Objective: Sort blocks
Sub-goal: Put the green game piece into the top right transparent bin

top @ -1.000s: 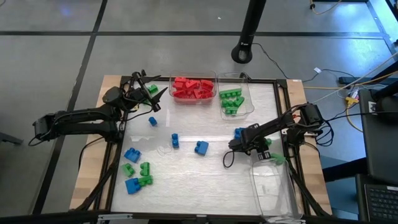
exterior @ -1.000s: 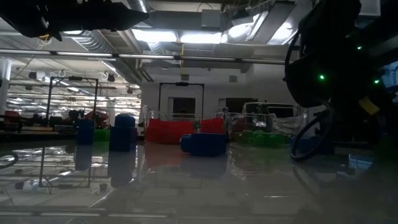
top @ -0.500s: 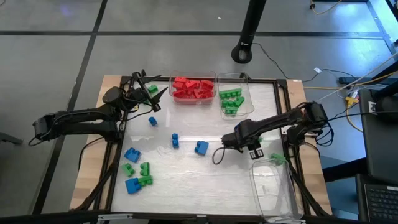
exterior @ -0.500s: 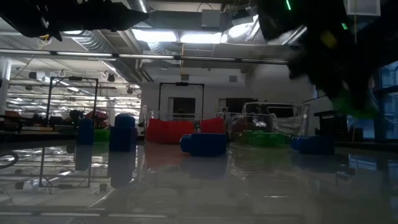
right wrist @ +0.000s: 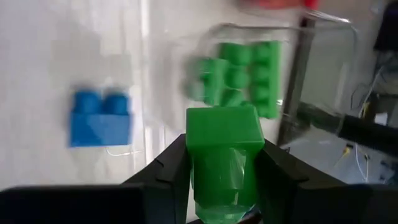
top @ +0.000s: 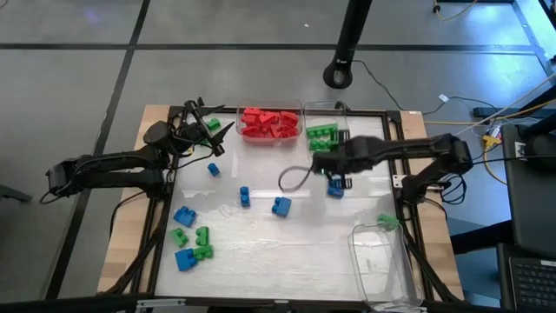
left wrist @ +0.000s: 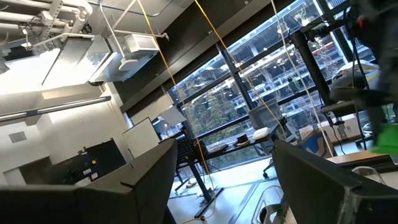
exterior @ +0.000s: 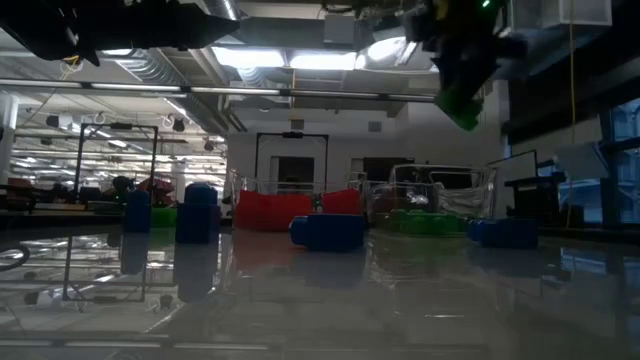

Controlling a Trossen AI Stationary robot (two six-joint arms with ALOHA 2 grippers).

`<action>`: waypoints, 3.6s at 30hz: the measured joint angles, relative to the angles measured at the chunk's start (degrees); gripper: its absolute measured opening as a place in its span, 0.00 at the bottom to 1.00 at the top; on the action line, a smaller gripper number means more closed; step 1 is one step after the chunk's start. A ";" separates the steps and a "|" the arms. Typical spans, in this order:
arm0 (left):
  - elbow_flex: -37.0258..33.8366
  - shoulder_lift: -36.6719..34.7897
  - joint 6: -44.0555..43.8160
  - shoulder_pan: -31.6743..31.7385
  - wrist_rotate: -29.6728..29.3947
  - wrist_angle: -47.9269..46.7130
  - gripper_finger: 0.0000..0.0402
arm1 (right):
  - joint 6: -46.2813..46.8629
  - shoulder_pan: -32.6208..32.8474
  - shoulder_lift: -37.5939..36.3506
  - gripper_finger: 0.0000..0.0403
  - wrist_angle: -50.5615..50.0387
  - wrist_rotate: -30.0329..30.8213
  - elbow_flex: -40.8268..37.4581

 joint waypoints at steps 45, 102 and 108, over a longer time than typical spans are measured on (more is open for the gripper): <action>0.00 0.00 0.15 0.02 0.02 -0.28 0.63 | 10.89 -6.72 -1.13 0.69 -7.17 -19.68 -2.54; 0.02 0.01 0.04 0.00 0.02 0.22 0.63 | 49.59 4.50 -5.94 0.68 8.96 -55.18 -43.35; 0.00 0.00 0.04 0.01 0.02 0.17 0.63 | 49.96 4.45 -5.59 0.68 10.37 -56.02 -45.38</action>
